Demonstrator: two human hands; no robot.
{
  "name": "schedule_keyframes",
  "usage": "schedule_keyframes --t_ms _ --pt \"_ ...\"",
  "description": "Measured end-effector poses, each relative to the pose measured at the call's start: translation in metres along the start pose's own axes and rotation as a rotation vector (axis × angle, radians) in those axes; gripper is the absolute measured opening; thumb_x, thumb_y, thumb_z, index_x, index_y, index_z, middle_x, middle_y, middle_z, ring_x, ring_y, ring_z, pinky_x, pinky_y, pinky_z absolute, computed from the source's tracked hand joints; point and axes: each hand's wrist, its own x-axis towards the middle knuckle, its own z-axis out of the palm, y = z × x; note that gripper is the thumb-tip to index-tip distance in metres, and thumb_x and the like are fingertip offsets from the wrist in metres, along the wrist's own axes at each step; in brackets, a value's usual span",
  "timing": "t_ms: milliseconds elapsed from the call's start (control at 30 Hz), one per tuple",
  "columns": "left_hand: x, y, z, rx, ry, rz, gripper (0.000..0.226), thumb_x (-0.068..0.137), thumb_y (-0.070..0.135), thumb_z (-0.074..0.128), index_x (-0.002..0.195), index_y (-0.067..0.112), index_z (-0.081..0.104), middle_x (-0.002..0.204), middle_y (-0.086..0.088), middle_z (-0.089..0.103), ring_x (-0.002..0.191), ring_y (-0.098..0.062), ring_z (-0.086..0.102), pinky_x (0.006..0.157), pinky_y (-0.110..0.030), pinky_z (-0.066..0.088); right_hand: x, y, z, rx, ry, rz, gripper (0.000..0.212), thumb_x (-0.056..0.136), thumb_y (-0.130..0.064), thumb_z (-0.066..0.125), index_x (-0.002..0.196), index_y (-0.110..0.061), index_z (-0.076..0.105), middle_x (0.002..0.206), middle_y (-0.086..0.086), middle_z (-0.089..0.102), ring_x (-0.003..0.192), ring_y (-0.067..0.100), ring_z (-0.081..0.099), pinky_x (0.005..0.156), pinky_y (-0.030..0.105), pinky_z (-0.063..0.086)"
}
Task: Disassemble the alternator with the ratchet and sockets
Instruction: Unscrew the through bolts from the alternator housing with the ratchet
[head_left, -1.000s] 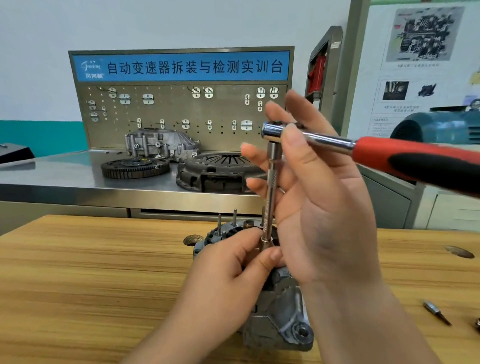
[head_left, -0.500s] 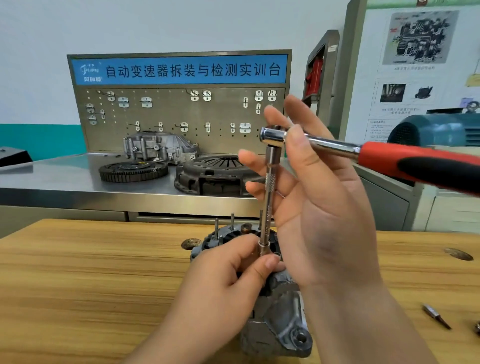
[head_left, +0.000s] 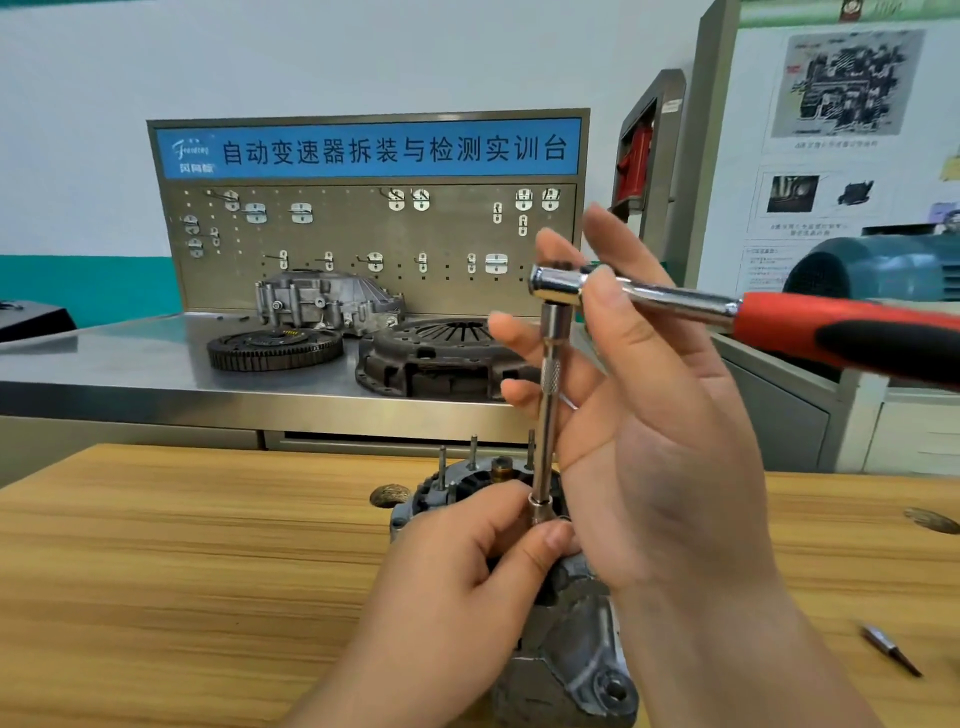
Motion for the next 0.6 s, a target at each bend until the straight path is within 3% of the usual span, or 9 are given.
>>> schedule_keyframes --t_ms 133,233,400,533,600 --pt "-0.0006 0.0007 -0.0015 -0.011 -0.012 0.013 0.036 0.079 0.059 0.044 0.085 0.028 0.060 0.058 0.013 0.053 0.056 -0.002 0.047 0.055 -0.027 0.035 -0.0004 -0.0009 -0.0015 0.023 -0.021 0.088 0.033 0.087 -0.043 0.050 0.108 -0.023 0.066 0.106 0.001 0.074 0.062 0.017 0.069 0.052 0.021 0.051" --pt "-0.0002 0.0008 -0.0026 0.020 -0.014 0.015 0.035 0.078 0.058 0.044 0.084 0.027 0.057 0.057 0.016 0.052 0.056 0.000 0.047 0.054 -0.025 0.034 -0.0004 0.0002 -0.0022 -0.002 0.004 0.104 0.040 0.081 -0.045 0.050 0.110 -0.022 0.065 0.098 0.002 0.075 0.060 0.016 0.068 0.049 0.021 0.050" --pt "0.0019 0.0053 -0.0011 0.009 -0.001 -0.030 0.039 0.085 0.052 0.054 0.078 0.014 0.063 0.058 0.018 0.057 0.057 0.010 0.053 0.051 -0.013 0.034 0.0002 -0.0012 -0.0014 -0.070 -0.001 -0.037 0.027 0.081 -0.026 0.060 0.105 -0.029 0.072 0.113 -0.005 0.071 0.080 0.018 0.070 0.056 0.021 0.051" --pt "0.0003 0.0041 -0.0016 0.013 -0.002 -0.019 0.038 0.084 0.056 0.053 0.080 0.019 0.062 0.059 0.007 0.056 0.055 -0.010 0.049 0.054 -0.030 0.037 -0.0003 -0.0010 -0.0014 -0.029 -0.035 0.021 0.024 0.085 -0.033 0.054 0.104 -0.031 0.070 0.113 -0.005 0.071 0.074 0.018 0.071 0.057 0.022 0.053" --pt "-0.0006 0.0042 -0.0026 0.015 -0.001 0.006 0.034 0.080 0.058 0.046 0.081 0.026 0.059 0.056 0.011 0.050 0.055 -0.006 0.044 0.053 -0.029 0.033 -0.0005 -0.0005 -0.0020 -0.005 -0.055 0.093 0.031 0.086 -0.043 0.050 0.107 -0.026 0.066 0.107 -0.002 0.073 0.066 0.018 0.070 0.056 0.023 0.052"
